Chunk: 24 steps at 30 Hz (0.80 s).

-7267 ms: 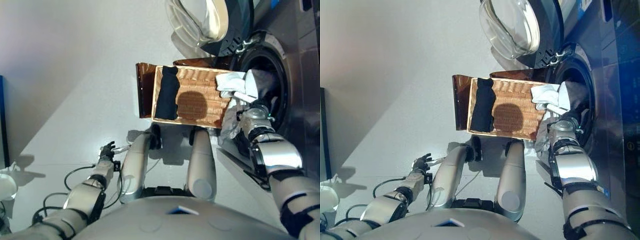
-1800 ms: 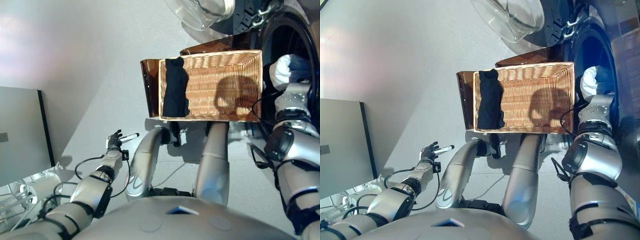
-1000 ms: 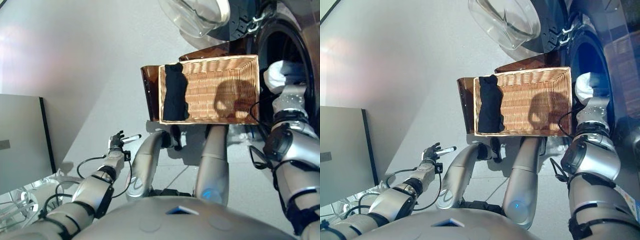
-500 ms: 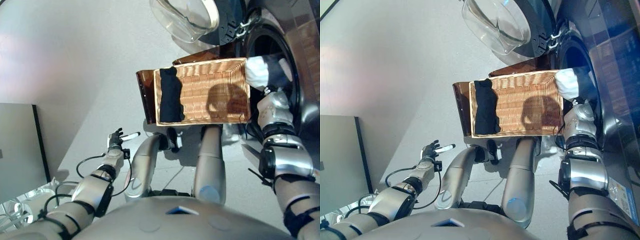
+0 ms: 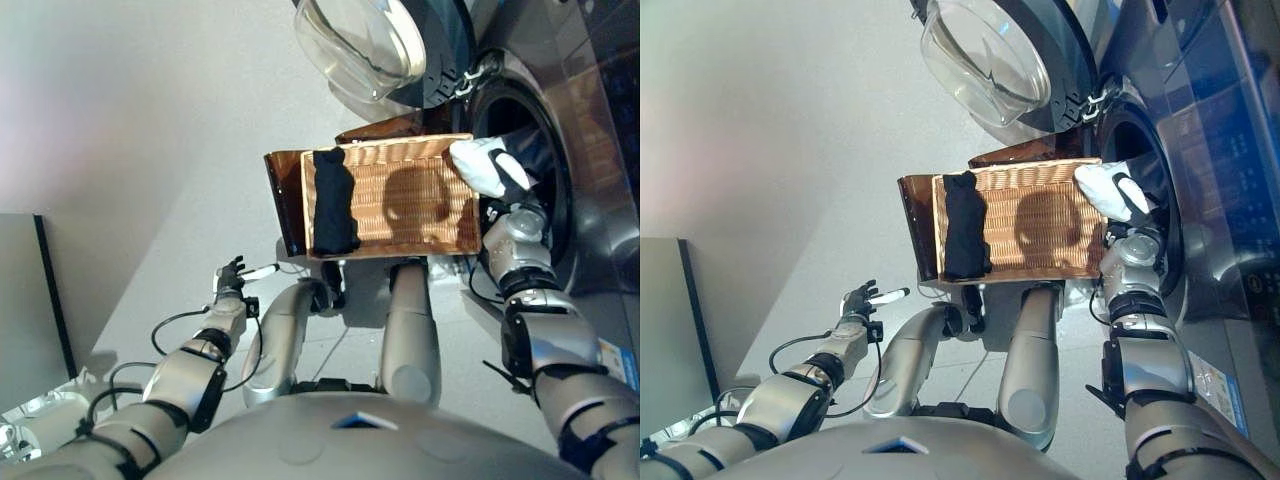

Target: Pick up the clothes and place them into the washing machine

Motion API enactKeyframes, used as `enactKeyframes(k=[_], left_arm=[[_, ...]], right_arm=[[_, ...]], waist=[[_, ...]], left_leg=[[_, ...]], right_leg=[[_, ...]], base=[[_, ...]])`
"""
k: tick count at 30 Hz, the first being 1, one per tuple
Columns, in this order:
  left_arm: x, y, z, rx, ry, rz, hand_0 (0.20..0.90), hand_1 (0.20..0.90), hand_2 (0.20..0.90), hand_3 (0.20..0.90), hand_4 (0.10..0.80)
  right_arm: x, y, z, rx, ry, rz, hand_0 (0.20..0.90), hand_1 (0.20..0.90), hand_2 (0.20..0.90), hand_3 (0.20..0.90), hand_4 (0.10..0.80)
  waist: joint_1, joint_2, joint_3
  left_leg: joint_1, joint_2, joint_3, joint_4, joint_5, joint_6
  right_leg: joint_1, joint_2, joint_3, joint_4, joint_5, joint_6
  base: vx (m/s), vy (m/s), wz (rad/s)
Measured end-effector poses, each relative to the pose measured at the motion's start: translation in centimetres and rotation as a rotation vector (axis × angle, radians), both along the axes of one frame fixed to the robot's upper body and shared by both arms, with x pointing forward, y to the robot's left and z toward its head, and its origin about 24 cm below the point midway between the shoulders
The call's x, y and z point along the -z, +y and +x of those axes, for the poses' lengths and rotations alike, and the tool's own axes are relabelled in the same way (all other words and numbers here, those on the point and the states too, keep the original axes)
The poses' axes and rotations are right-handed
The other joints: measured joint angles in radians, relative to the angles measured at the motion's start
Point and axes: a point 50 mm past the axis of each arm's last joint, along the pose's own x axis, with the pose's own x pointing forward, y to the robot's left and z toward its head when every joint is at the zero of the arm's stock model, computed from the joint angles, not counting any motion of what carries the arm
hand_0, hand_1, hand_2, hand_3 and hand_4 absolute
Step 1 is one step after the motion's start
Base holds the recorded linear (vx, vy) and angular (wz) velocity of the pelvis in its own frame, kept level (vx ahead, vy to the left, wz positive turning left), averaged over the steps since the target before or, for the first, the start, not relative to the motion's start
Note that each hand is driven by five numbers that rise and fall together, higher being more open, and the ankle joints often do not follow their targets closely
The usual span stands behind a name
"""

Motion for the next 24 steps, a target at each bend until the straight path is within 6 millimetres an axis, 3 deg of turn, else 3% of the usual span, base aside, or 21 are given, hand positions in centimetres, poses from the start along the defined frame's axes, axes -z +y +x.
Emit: enactKeyframes(k=[9,13,18,20,24], left_arm=[[0.1,0.2,-0.3,-0.012,0.006,0.002,0.9,0.9,0.9,0.9,0.8],[0.3,0.2,-0.6,-0.006,0.013,0.014,0.9,0.9,0.9,0.9,0.8],[0.2,0.7,-0.6,0.0,0.006,0.038,0.9,0.9,0.9,0.9,0.8],[0.2,0.6,-0.6,0.006,-0.001,0.035,0.9,0.9,0.9,0.9,0.8],[0.1,0.7,-0.5,0.013,-0.008,0.05,0.9,0.9,0.9,0.9,0.8]], right_arm=[[2.1,1.8,-0.7,-0.144,0.156,-0.149,0.9,0.9,0.9,0.9,0.8],[3.2,2.4,-1.3,-0.234,0.282,-0.292,0.9,0.9,0.9,0.9,0.8],[4.2,3.5,-2.0,-0.364,0.425,-0.557,0.9,0.9,0.9,0.9,0.8],[4.6,3.8,-2.1,-0.402,0.457,-0.587,0.9,0.9,0.9,0.9,0.8],[5.4,4.8,-2.6,-0.529,0.548,-0.796,0.9,0.9,0.9,0.9,0.8]], waist=[[-0.009,-0.026,0.005],[-0.016,-0.032,0.005],[-0.022,-0.077,-0.003],[-0.02,-0.09,-0.009],[-0.019,-0.091,-0.009]], left_leg=[[0.039,-0.001,-0.005,-0.039,0.018,-0.009],[0.063,0.002,-0.006,-0.062,0.022,-0.01],[0.085,0.004,-0.001,-0.095,0.036,-0.012],[0.093,0.002,0.003,-0.109,0.043,-0.009],[0.097,0.002,0.004,-0.133,0.059,-0.004]], right_leg=[[0.034,0.007,-0.011,-0.03,0.011,-0.005],[0.063,0.01,-0.014,-0.057,0.018,-0.004],[0.083,0.015,-0.014,-0.095,0.037,-0.004],[0.091,0.014,-0.013,-0.113,0.047,-0.003],[0.103,0.013,-0.013,-0.149,0.074,0.0]], base=[[0.001,-0.001,0.0],[-0.012,-0.035,-0.04],[-0.005,-0.021,-0.05],[0.008,-0.015,-0.05],[0.0,0.0,0.0]])
